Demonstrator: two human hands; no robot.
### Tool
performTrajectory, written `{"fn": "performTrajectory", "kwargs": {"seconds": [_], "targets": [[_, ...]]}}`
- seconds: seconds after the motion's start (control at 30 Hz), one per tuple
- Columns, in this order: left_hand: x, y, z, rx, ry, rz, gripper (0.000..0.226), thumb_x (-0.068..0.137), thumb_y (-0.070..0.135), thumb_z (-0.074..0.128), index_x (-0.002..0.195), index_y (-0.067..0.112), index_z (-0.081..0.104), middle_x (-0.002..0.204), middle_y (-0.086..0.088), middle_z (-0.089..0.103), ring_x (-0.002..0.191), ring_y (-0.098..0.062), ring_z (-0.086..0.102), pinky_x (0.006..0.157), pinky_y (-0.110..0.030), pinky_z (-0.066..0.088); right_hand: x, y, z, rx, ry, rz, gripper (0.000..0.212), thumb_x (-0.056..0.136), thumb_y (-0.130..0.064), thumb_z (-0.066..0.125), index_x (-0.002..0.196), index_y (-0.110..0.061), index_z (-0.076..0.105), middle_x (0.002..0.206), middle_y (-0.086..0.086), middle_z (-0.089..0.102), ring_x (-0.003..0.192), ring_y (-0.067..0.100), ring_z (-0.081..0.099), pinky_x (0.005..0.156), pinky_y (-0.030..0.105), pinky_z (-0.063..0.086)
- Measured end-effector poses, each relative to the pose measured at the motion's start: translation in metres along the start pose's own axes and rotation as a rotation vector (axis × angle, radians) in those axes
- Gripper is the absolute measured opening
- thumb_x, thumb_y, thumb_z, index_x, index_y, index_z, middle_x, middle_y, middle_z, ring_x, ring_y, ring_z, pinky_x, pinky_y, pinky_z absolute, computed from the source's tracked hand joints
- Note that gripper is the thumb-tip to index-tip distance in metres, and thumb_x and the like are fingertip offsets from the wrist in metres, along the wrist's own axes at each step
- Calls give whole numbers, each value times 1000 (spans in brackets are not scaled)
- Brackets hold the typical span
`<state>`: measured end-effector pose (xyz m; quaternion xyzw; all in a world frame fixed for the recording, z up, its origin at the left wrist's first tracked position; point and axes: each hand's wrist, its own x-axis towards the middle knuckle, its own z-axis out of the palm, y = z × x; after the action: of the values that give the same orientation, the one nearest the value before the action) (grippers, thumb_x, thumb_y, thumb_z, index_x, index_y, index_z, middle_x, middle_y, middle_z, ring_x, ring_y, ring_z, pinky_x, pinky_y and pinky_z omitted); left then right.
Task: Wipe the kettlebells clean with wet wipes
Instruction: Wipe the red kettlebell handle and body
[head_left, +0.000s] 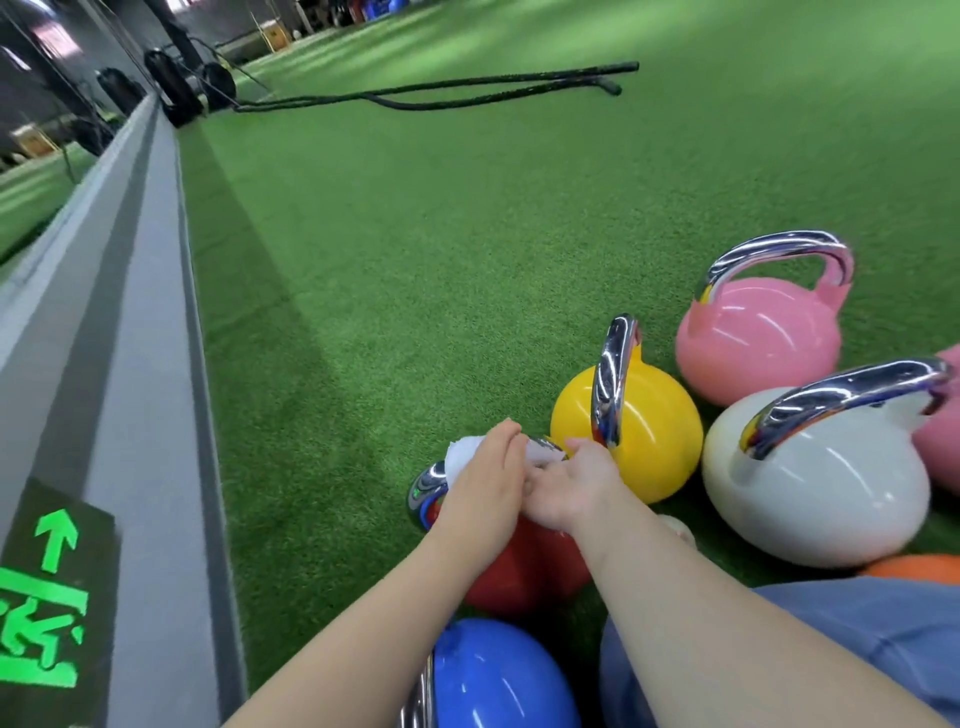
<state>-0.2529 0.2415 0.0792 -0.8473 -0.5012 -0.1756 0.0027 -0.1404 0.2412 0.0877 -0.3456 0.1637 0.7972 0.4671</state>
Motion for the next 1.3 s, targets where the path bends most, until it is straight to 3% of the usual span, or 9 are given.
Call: {"fn": "performTrajectory", "kwargs": {"seconds": [0.17,0.3,0.4,0.47,0.53,0.63,0.8,1.07,1.3], "targets": [[17,-8,19,466,-186,398,43,74,17,36,97,5,70,92,-7,69,89,-25,67,86,-30,39,-17,-7,-4,-57,178,-40,57,98,-41,22,127,1,47,128,20,54,124,29,50,97,38,39],[40,17,16,721,-401,431,21,64,41,66,74,23,66,68,6,59,61,-14,58,51,-23,35,-25,-16,-9,-29,332,-171,45,98,-24,22,131,-4,44,133,14,53,123,32,51,105,42,35],[52,36,23,707,-644,311,21,90,26,48,103,16,61,104,-4,62,93,-26,60,73,-34,45,-23,-22,-16,-47,454,-254,41,95,-17,27,129,-3,47,134,12,52,118,31,55,100,42,39],[60,45,28,687,-733,184,26,92,22,43,108,15,62,112,-4,61,102,-29,57,79,-55,45,-22,-23,-18,-74,500,-272,41,94,-14,29,125,0,51,133,15,52,117,32,55,100,42,39],[66,48,26,699,-785,135,25,89,21,49,108,16,64,113,-3,61,105,-30,57,80,-57,45,-21,-20,-18,-81,493,-285,41,94,-13,30,127,1,50,133,16,52,119,32,53,102,42,38],[66,37,19,443,-714,28,25,90,14,51,111,6,59,115,-12,61,104,-30,59,70,-20,45,-25,-14,-15,-104,448,-275,43,96,-18,27,132,-6,47,134,11,52,122,27,51,100,40,37],[38,4,-14,387,-442,3,41,90,48,48,111,12,46,108,-4,59,97,-28,61,69,-34,43,-25,-10,-14,-121,455,-260,42,97,-20,25,130,-8,50,131,7,54,120,23,52,95,35,39],[14,-14,-16,395,-381,-190,24,90,25,51,109,14,42,108,-2,59,98,-25,60,69,-34,41,-23,-1,-18,-155,477,-238,41,96,-17,27,126,-7,53,125,7,59,112,24,56,87,35,41],[49,30,4,512,-462,-73,24,89,4,47,113,7,49,114,-9,59,104,-31,59,76,-34,44,-26,0,-23,-265,433,-240,36,96,-15,29,118,-5,55,118,10,59,112,27,55,86,37,42]]}}
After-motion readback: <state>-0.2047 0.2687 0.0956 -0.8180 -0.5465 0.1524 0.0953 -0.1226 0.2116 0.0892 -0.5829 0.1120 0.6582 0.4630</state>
